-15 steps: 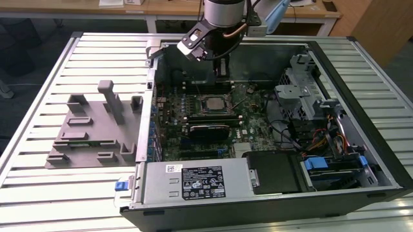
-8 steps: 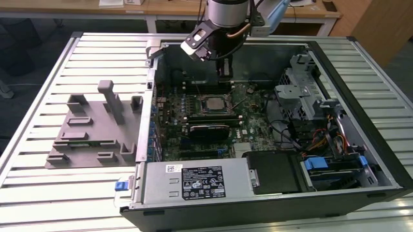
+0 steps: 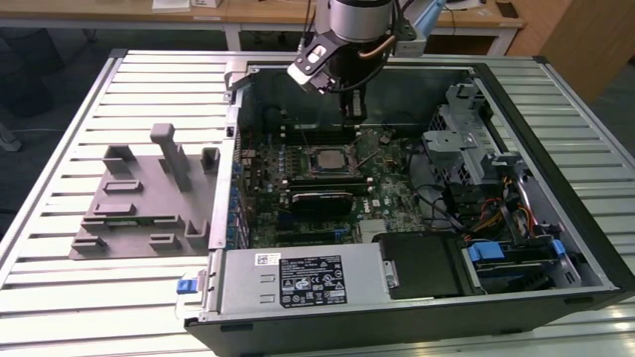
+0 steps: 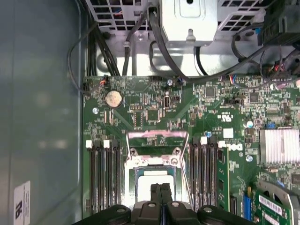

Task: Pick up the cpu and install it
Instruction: 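Close the cpu cover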

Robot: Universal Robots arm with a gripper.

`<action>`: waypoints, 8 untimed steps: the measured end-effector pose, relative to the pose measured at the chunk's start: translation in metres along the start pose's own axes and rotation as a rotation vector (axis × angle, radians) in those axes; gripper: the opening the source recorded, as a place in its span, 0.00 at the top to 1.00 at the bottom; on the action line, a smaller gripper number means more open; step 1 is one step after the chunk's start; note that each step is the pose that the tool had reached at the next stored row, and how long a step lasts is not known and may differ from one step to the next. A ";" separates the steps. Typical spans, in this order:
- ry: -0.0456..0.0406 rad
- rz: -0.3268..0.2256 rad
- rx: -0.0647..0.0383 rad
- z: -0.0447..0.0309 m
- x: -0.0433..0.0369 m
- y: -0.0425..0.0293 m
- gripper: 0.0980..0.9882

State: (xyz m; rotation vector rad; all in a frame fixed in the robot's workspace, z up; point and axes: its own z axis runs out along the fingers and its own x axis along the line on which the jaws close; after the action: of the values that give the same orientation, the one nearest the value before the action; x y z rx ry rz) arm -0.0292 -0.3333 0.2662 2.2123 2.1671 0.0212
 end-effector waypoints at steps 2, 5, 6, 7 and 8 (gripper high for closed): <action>0.0000 0.000 0.001 0.0001 0.0000 0.0033 0.99; 0.0000 0.000 0.002 0.0004 0.0001 0.0087 0.99; -0.0001 0.000 0.003 0.0004 0.0000 0.0104 0.99; 0.0000 0.000 0.003 0.0005 0.0000 0.0123 0.99; 0.0000 0.000 0.004 0.0006 0.0000 0.0141 0.99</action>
State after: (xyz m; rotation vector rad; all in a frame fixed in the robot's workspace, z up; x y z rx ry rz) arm -0.0152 -0.3335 0.2662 2.2143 2.1692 0.0169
